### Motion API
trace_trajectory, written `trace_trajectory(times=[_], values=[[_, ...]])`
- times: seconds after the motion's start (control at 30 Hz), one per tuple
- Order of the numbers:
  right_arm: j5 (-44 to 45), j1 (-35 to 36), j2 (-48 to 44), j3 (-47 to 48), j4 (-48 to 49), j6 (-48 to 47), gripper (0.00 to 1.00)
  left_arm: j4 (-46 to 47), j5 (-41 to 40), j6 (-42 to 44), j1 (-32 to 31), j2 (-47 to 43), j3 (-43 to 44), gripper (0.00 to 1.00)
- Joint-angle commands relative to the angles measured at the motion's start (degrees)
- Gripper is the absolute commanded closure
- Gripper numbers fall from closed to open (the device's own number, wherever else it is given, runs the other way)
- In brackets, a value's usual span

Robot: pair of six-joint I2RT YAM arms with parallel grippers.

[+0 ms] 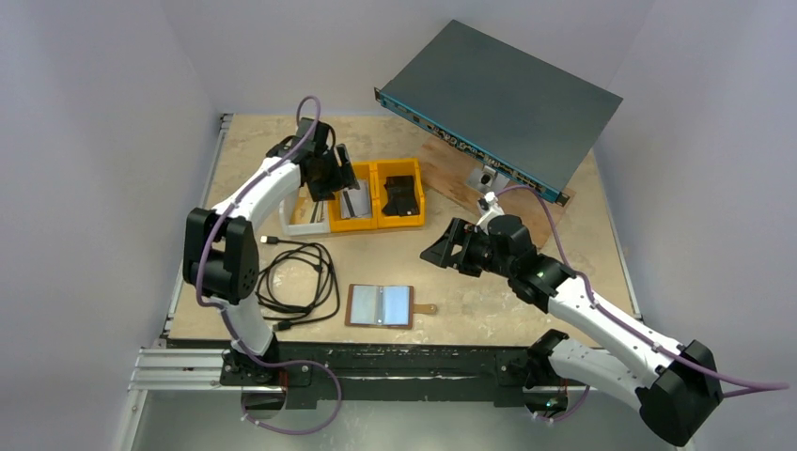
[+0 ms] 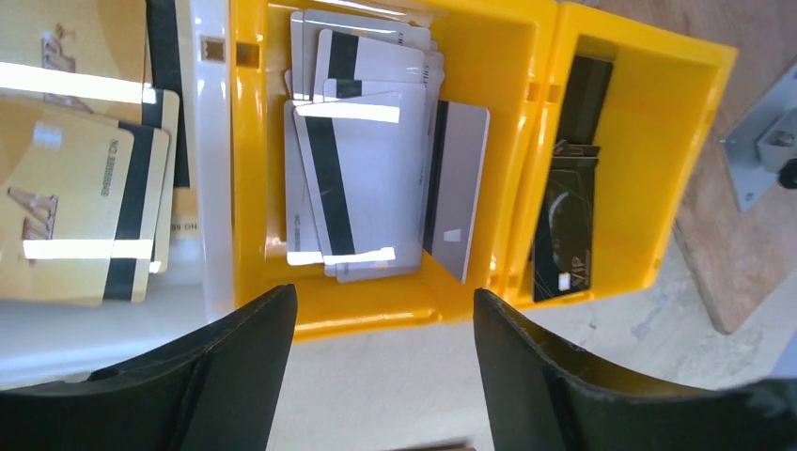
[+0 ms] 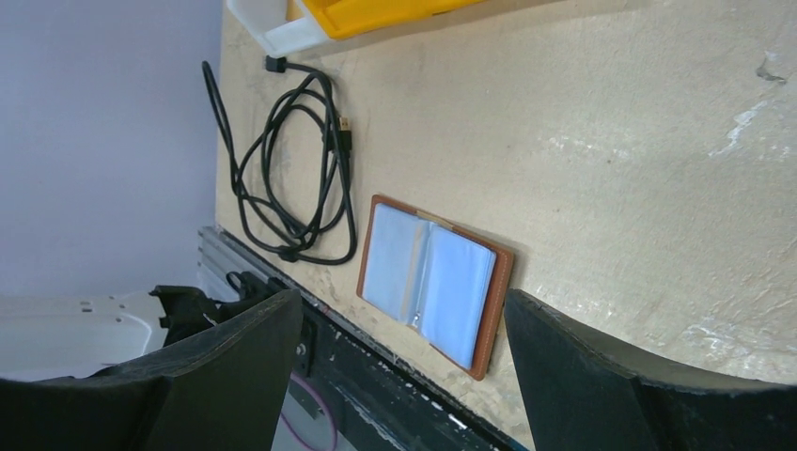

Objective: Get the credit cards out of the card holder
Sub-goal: Place the credit card in the storage box.

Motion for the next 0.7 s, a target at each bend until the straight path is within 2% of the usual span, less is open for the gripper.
trace_trajectory(times=[0.0, 0.1, 0.33, 0.53, 0.67], values=[[4.26, -0.21, 0.98, 2.78, -1.35, -1.62, 0.20, -3.12, -0.88, 1.13, 0.26, -6.57, 2.21, 0.28], [4.44, -0.20, 1.69, 2.99, -1.45, -1.88, 0.20, -3.96, -0.57, 1.35, 0.26, -8.53, 1.47, 0.24], [4.61, -0.17, 3.95, 3.36, -1.32, -2.08, 0.20, -5.67, 2.23, 1.02, 0.18, -15.96, -2.64, 0.21], [5.36, 1.43, 6.68, 4.14, -1.56, -1.57, 0.20, -5.00, 5.96, 2.04, -0.23, -26.19, -11.60, 0.21], [9.88, 5.45, 8.78, 5.21, -2.00, -0.32, 0.21, -5.47, 7.31, 2.90, -1.78, -32.49, -17.77, 0.21]])
